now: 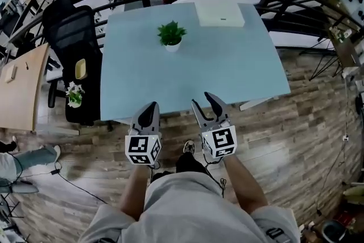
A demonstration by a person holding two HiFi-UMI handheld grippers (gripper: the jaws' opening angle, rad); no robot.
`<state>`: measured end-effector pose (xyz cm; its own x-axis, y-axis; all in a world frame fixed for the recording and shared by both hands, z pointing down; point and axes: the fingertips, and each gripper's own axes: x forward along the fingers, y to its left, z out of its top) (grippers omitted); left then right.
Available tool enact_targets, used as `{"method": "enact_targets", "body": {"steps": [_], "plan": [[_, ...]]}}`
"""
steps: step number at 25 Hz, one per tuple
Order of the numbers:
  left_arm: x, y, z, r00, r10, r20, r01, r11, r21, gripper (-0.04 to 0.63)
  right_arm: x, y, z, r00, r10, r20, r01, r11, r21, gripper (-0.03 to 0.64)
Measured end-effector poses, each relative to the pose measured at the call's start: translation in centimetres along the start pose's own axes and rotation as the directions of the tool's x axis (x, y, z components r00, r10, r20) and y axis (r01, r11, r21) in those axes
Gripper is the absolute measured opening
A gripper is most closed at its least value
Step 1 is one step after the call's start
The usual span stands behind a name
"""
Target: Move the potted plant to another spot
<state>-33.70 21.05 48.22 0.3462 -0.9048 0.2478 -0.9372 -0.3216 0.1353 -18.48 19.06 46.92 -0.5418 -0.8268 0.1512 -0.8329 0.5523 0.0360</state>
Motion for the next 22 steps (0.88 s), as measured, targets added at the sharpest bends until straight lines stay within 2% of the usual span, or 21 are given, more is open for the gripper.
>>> {"method": "enact_targets", "body": {"steps": [5, 8, 11, 22], "plan": [[4.5, -0.8, 0.0, 0.999, 0.023, -0.024, -0.024, 1.0, -0.017, 0.012, 2.5, -4.3, -1.1, 0.999, 0.031, -0.025, -0.03, 0.999, 0.015, 0.199], [6.3, -0.5, -0.1, 0.998, 0.037, -0.046, -0.038, 0.999, -0.015, 0.012, 3.9, -5.8, -2.0, 0.997, 0.052, -0.049, -0.051, 0.999, 0.014, 0.235], [7.9, -0.1, -0.4, 0.996, 0.051, -0.067, -0.052, 0.999, -0.015, 0.012, 5.0, -7.1, -2.8, 0.996, 0.063, -0.063, -0.062, 0.998, 0.021, 0.243], [15.5, 3.9, -1.9, 0.992, 0.034, -0.123, -0.039, 0.998, -0.04, 0.012, 11.2, -10.7, -5.9, 0.989, 0.061, -0.134, -0.057, 0.998, 0.032, 0.299]]}}
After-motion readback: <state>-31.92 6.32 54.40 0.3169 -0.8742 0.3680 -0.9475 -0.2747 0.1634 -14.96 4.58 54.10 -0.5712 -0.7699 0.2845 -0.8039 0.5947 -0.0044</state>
